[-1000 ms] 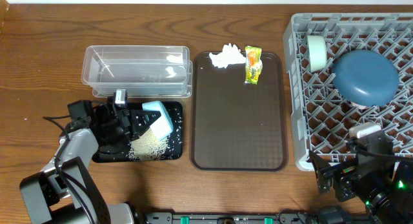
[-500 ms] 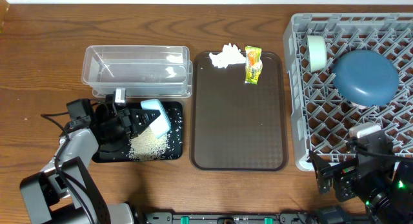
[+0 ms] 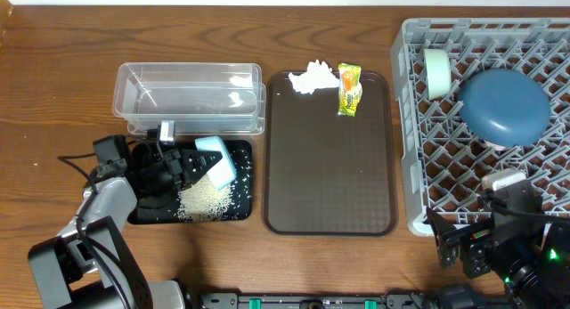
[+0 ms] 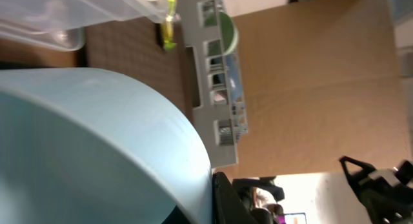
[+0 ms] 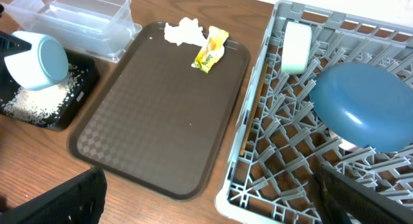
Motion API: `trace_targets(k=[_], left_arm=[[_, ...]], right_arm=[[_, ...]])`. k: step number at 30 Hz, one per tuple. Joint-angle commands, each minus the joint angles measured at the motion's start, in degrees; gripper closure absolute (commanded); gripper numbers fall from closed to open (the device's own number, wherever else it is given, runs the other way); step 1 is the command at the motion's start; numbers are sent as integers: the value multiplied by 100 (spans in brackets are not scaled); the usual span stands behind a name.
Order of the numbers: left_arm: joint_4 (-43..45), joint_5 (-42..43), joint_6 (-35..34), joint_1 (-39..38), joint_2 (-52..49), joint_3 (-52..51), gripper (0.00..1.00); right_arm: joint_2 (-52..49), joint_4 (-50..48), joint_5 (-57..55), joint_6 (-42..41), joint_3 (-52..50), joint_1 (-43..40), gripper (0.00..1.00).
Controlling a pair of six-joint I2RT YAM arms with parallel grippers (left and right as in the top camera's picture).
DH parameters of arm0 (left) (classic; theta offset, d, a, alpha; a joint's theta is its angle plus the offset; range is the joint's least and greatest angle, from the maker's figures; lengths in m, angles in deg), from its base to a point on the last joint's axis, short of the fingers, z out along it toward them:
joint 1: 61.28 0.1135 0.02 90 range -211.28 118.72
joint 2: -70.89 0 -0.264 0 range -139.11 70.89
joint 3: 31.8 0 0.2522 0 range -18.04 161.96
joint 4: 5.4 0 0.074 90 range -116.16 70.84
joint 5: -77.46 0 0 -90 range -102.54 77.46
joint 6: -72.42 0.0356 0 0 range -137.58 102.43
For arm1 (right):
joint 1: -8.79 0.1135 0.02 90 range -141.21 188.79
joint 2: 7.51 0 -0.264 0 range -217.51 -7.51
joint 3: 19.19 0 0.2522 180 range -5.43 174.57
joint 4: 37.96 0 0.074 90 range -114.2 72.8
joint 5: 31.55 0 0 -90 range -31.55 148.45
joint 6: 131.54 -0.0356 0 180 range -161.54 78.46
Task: Sort waste into correct bins and load items into the dishwasher rack
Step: 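Tilt the white plate to pour the rice onto the black tray, then carry the emptied white plate with the left gripper to the rack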
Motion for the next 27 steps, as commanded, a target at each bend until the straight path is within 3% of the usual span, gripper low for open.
trace_targets(k=[1,5,8,10,13,17,21,27], left_arm=[[33,415,-308,-208,116,57,94],[81,315,-573,-789,391,258,94],[664,-404,-1650,-1539,658,564,94],[1534,-807,-2605,-2041,745,691,94],[3875,-1508,-4325,-2949,682,776,93],[6015,-2371,-5775,-3818,199,905,93],[6793,-2573,-6282,-4531,-756,1556,93],[6940,-2487,-6402,-5532,-2243,3305,93]], right_arm=[[-13,7,-17,52,4,20,1],[-13,7,-17,52,4,20,1],[-13,7,-17,52,4,22,1],[-13,7,-17,52,4,22,1],[-13,7,-17,50,4,20,1],[-13,7,-17,50,4,20,1],[-13,7,-17,50,4,22,1],[-13,7,-17,50,4,22,1]])
